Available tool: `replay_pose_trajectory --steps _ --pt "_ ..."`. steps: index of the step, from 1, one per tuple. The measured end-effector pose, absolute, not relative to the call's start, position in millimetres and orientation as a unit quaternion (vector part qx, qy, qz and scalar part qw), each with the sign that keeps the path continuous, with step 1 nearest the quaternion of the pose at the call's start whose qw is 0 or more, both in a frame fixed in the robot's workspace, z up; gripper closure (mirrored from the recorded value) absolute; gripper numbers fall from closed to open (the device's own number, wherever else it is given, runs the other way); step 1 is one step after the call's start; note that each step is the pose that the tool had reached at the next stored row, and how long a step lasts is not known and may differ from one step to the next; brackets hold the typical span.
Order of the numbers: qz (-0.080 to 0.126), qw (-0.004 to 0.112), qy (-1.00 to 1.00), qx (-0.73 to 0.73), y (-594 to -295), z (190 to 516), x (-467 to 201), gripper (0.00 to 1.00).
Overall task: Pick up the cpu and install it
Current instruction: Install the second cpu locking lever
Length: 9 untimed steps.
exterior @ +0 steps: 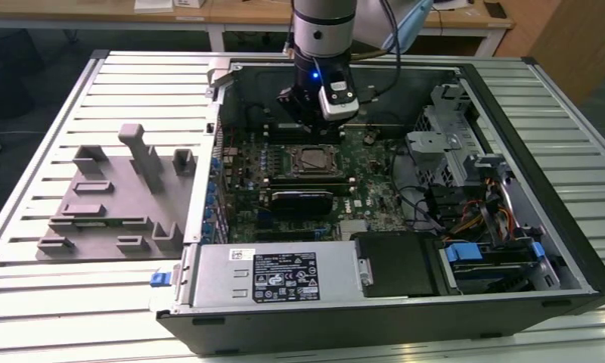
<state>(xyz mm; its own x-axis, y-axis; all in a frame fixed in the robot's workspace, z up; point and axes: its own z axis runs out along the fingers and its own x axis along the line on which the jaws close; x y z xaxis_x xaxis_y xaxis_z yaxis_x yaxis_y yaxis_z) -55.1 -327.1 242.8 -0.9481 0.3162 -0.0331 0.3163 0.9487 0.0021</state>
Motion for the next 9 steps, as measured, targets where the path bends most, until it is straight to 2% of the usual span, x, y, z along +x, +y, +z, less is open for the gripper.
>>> replay_pose_trajectory --steps 9 --pt "-0.001 0.016 0.988 0.153 -334.9 241.4 -54.5 0.89"
